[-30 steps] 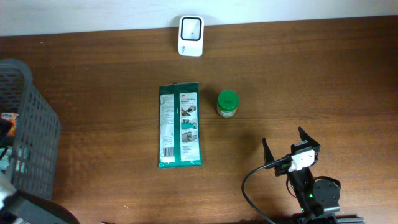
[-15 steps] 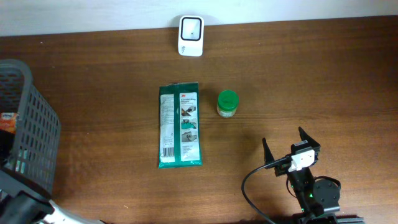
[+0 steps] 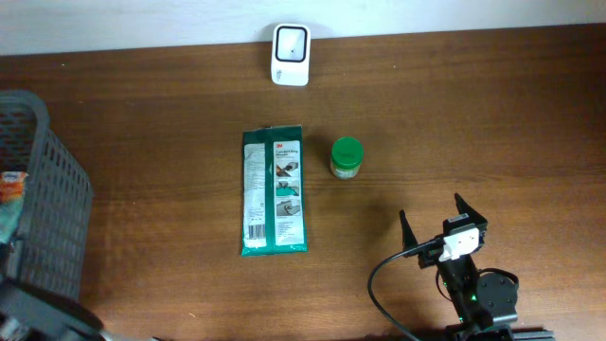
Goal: Scan the item barcode
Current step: 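Grasp the pale green wipes pouch in the basket and set it left of the packet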
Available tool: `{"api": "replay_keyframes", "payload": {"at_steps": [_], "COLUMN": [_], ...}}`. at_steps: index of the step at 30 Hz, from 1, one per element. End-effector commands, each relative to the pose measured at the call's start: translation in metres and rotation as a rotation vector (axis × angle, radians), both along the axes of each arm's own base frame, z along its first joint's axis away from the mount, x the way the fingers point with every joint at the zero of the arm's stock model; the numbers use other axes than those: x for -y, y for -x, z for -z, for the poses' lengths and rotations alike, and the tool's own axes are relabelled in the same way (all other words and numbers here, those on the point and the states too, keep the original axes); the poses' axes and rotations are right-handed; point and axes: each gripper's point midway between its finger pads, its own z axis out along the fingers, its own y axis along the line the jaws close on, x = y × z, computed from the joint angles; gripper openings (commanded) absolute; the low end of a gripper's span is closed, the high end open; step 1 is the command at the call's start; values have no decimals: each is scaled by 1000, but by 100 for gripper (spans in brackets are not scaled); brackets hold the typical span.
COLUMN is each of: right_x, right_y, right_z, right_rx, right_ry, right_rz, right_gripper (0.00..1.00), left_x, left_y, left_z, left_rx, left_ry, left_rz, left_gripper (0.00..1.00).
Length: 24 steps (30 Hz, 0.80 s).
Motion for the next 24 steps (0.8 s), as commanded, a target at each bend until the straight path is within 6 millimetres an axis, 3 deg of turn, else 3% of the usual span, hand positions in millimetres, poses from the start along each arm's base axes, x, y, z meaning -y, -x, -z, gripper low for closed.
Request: {"api": "replay_keyframes", "payload": {"at_steps": [1, 3, 5, 8, 10, 13, 19, 21, 24], "right_x": [-2, -2, -2, -2, -2, -2, -2, -2, -2], "right_y": [1, 1, 1, 1, 1, 1, 1, 1, 1], "right_z": [3, 3, 3, 3, 3, 3, 3, 3, 3], "right_rx": [-7, -7, -7, -7, -7, -7, -7, -7, -7], "right_ry": [-3, -4, -4, -3, -3, -3, -3, -3, -4], "right_rz": [-9, -9, -9, -9, -9, -9, -9, -9, -9], "right_gripper": [99, 98, 98, 98, 98, 98, 98, 98, 98], "left_x": [34, 68, 107, 180, 224, 274, 354, 366, 374], "left_y": [-8, -12, -21, -38, -47, -54, -47, -41, -31], "left_z": [-103, -143, -170, -179, -167, -157, -131, -94, -17], "left_rx": [238, 312, 364, 384, 349, 321, 202, 81, -124], "left_ry": [-117, -183, -220, -186, -125, -77, -67, -96, -66], "left_rz": [101, 171, 259, 440, 554, 693, 899, 929, 964], "left_gripper": [14, 15, 16, 18, 18, 19, 21, 22, 21]}}
